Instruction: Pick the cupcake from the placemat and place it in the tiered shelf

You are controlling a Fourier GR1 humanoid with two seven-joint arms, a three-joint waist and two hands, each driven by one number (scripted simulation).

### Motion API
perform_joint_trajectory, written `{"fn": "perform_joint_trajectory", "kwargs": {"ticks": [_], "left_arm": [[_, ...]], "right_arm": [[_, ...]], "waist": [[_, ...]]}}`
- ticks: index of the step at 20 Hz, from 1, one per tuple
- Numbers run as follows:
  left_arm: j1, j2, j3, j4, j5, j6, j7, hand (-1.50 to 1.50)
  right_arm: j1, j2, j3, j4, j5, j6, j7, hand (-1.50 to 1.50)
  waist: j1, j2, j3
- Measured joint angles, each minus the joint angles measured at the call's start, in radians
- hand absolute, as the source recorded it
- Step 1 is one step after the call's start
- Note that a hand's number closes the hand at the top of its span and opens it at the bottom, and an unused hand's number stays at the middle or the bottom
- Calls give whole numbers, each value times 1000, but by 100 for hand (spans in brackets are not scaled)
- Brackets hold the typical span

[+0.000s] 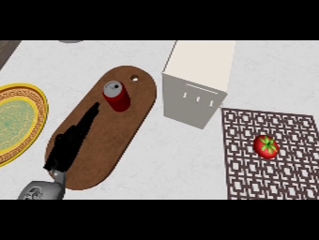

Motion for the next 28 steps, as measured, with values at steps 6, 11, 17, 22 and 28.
{"fn": "perform_joint_trajectory", "kwargs": {"ticks": [6, 11, 17, 22, 28], "left_arm": [[2, -6, -1, -1, -4, 3, 0, 0], [-4, -8, 3, 6, -9, 5, 0, 0], [-6, -10, -1, 4, -13, 3, 7, 0], [-2, -11, 3, 4, -12, 5, 12, 0], [1, -8, 7, -3, -11, 2, 6, 0]], "right_arm": [[-86, 96, 43, 117, 69, -51, -26, 150], [-113, 170, 72, 200, 116, -90, -46, 150], [-127, 247, 3, 318, 40, 75, -16, -150], [-152, 266, -111, 415, -75, 227, 92, -150], [-181, 264, -275, 467, -239, 274, 192, -150]], "waist": [[-1, 0, 0], [-6, 1, 0], [-7, -1, -1], [-13, -6, 2], [-10, 0, 1]]}}
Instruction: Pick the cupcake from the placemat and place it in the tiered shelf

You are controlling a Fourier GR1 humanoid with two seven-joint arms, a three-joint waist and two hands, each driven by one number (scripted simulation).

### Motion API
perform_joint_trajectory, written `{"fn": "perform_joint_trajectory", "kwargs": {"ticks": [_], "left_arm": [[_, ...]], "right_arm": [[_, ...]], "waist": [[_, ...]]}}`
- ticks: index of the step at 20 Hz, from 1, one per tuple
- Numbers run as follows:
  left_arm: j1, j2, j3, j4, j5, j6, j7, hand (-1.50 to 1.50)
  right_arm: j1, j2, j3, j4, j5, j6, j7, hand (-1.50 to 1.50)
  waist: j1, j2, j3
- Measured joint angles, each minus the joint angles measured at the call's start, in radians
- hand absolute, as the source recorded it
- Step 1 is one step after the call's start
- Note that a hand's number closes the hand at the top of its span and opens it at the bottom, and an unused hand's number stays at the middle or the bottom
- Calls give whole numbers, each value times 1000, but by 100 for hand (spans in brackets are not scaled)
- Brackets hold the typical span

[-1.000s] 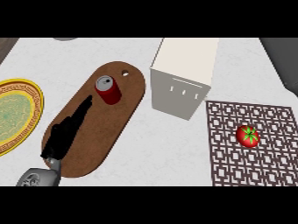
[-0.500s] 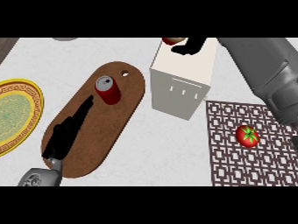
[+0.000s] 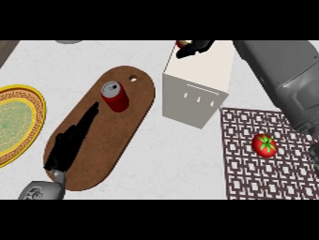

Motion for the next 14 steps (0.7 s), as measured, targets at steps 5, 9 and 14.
{"fn": "perform_joint_trajectory", "kwargs": {"ticks": [5, 9, 14], "left_arm": [[-2, -5, -5, -4, -9, 6, -2, 0], [-5, -7, -7, -12, -8, 2, -2, 0], [-14, 1, -2, -25, 1, -11, 3, 0]], "right_arm": [[-7, -56, -115, 6, -116, -96, 54, -150], [4, -143, -166, -1, -167, -179, 93, -150], [36, -275, -186, -4, -187, -210, 155, -150]], "waist": [[4, 8, -1], [10, 16, -1], [21, 31, 0]]}}
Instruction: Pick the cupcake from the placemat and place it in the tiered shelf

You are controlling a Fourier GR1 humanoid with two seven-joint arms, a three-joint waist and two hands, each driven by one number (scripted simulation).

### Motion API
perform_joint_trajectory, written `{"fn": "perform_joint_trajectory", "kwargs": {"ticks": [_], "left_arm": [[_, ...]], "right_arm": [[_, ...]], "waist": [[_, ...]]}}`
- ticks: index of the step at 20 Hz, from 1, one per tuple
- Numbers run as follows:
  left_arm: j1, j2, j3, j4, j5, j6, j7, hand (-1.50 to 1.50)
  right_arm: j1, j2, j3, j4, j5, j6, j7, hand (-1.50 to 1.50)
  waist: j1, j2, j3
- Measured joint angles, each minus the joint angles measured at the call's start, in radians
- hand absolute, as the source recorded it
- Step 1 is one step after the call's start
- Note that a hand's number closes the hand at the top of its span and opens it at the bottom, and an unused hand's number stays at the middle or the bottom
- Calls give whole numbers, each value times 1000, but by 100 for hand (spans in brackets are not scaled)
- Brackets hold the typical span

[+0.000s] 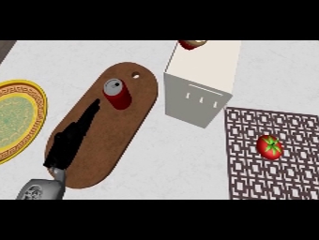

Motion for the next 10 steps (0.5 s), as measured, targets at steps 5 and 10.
{"fn": "perform_joint_trajectory", "kwargs": {"ticks": [5, 10], "left_arm": [[-7, -3, -3, -4, 1, -4, -6, 0], [-16, -7, -10, -5, -3, -6, -17, 0]], "right_arm": [[48, -102, -3, -19, -3, 54, -1, -150], [87, -168, 1, -45, 3, 115, -31, -150]], "waist": [[12, 13, 3], [30, 25, 5]]}}
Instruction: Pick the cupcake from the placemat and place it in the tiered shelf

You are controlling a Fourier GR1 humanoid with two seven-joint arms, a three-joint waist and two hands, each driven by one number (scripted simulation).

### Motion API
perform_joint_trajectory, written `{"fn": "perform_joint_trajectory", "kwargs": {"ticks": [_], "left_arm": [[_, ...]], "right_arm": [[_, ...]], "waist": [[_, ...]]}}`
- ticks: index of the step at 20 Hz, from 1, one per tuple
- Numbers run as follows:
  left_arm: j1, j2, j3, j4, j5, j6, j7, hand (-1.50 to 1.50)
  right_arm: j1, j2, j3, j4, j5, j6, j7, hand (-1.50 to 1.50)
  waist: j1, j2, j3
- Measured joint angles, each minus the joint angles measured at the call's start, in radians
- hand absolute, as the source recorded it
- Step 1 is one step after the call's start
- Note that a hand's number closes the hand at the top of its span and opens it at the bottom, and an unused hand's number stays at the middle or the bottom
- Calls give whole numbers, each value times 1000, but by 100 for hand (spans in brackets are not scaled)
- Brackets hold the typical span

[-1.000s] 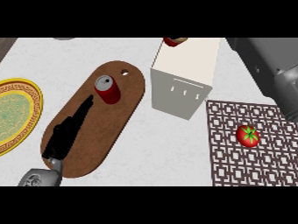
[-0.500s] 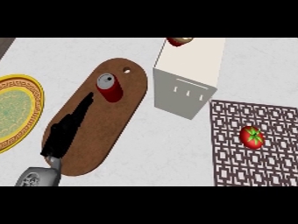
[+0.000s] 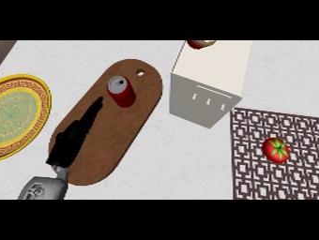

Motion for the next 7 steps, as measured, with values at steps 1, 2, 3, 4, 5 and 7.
{"fn": "perform_joint_trajectory", "kwargs": {"ticks": [1, 2, 3, 4, 5, 7], "left_arm": [[-3, -1, -1, -1, -1, 1, 1, 0], [-4, -4, -3, -2, -3, 3, 5, 0], [-6, -5, -5, -3, -4, 3, 5, 0], [-6, -8, -8, -3, -6, 3, 4, 0], [-8, -7, -8, -2, -5, 2, 4, 0], [-13, -7, -10, 0, -9, 2, 8, 0]], "right_arm": [[8, -8, 2, -5, 2, 13, -10, -150], [13, -19, 4, -10, 4, 27, -16, -150], [19, -28, 5, -14, 6, 43, -22, -150], [23, -38, 8, -18, 9, 56, -28, -150], [31, -46, 12, -23, 13, 72, -36, -150], [40, -55, 20, -30, 22, 87, -47, -150]], "waist": [[3, 2, 1], [4, 3, 1], [6, 3, 2], [8, 4, 2], [10, 5, 2], [15, 6, 2]]}}
